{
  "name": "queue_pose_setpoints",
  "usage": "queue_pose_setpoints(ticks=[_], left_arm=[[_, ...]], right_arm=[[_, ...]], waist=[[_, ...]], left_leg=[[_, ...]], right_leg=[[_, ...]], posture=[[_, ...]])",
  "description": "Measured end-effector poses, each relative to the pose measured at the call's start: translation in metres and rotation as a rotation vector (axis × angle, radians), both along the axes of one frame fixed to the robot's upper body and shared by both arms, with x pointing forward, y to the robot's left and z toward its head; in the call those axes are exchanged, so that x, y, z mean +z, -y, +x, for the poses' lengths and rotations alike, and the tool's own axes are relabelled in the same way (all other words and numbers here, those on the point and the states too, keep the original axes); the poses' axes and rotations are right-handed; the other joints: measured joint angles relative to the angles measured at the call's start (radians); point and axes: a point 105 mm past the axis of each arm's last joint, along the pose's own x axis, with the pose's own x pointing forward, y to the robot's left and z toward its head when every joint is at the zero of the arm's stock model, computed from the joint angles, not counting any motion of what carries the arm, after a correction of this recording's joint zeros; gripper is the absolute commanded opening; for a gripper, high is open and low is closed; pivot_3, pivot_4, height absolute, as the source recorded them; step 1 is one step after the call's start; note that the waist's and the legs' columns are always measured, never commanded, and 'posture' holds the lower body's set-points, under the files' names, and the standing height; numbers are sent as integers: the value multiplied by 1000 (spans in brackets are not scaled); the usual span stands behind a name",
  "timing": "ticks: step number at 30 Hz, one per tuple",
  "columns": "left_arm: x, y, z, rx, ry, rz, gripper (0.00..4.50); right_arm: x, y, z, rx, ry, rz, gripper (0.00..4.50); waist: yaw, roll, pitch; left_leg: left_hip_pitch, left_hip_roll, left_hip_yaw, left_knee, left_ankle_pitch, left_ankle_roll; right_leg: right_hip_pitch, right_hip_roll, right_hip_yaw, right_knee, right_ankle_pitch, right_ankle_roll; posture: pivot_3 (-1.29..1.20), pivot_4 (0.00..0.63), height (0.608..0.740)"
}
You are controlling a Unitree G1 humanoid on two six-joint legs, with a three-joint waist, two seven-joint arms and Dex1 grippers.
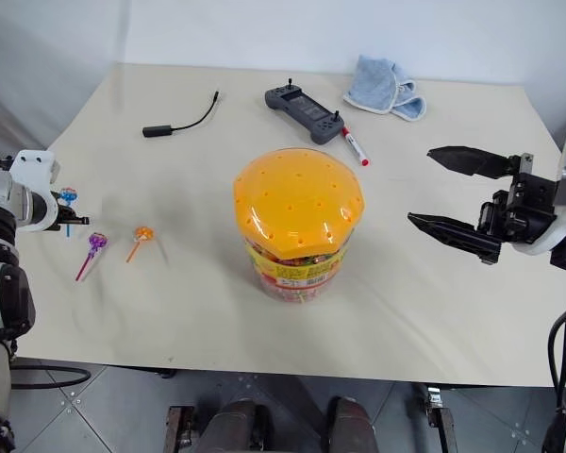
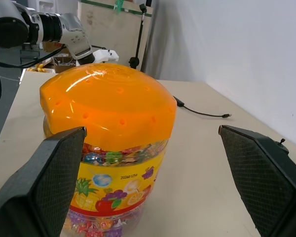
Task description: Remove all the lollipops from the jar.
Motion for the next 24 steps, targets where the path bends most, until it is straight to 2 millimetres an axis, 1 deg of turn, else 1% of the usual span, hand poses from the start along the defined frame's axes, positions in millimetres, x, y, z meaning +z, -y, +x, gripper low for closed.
queue_pose_setpoints(ticks=[3,5,6,8,10,11,14,15,16,18,19,21,23,24], left_arm=[[7,3,1,-8,4,-7,2189],[12,7,1,-33,4,-16,2871],[18,12,3,-66,18,-23,3181],[30,20,2,-168,66,-41,3780],[42,34,-6,-341,134,-65,4437],[44,43,-10,-419,163,-79,4490],[56,84,-23,-748,352,-128,4490],[62,99,-35,-896,449,-157,4490],[67,111,-45,-1006,517,-170,4490],[77,131,-72,-1223,638,-170,4490],[82,138,-80,-1274,681,-177,4490],[86,144,-92,-1304,725,-189,4490],[82,148,-98,-1301,711,-200,4490],[76,152,-103,-1305,688,-223,4490]], right_arm=[[0,0,0,0,0,0,4500],[0,0,0,0,0,-1,4500],[0,0,0,-1,-1,-1,4500],[-1,1,-1,-1,-3,-3,4500],[-2,3,-2,-5,-11,-6,4500],[-4,5,-2,-9,-17,-7,4500],[-3,5,-5,10,-23,-9,4500],[-2,5,-6,17,-29,-8,4500],[-2,5,-6,21,-31,-8,4500],[-2,4,-5,32,-39,-9,4500],[-3,4,-4,35,-46,-8,4500],[-6,1,-2,56,-63,-10,4500],[-11,-3,-1,79,-90,-17,4500],[-14,-5,-1,94,-99,-17,4500]], waist=[[0,-1,-1],[-1,-1,-1],[-2,-1,-1],[-5,-1,-1],[-19,-1,-1],[-22,-1,-1],[-25,-1,-1],[-25,-1,-1],[-25,-1,-1],[-25,-1,-1],[-25,-1,-1],[-23,-1,-1],[-20,-1,-1],[-18,-1,-1]], left_leg=[[0,0,0,0,0,0],[0,0,0,0,0,0],[0,0,0,0,0,0],[0,0,1,-1,0,0],[1,0,1,-2,0,0],[1,1,0,-2,0,0],[1,2,-1,-1,0,-1],[1,2,0,0,0,-1],[1,2,0,0,0,-1],[1,2,1,0,0,-1],[1,2,1,0,-1,-1],[1,2,1,0,-1,-1],[2,1,0,0,-1,0],[2,1,0,1,-1,0]], right_leg=[[0,0,0,0,0,0],[0,0,0,0,0,0],[0,0,0,0,0,0],[-1,0,1,0,0,0],[-1,0,1,1,0,0],[-1,0,1,2,0,0],[-1,-1,0,2,0,0],[-1,-1,0,2,0,0],[-1,-1,0,2,0,0],[-1,-1,1,2,0,0],[-1,-1,1,2,0,0],[0,-1,1,2,0,0],[1,-2,1,2,0,0],[1,-3,1,2,0,0]], posture=[[0,150,740],[0,150,740],[0,150,740],[0,150,740],[0,150,740],[0,150,740],[0,150,740],[0,150,740],[0,150,740],[0,150,740],[0,150,740],[0,150,740],[0,150,740],[0,150,740]])
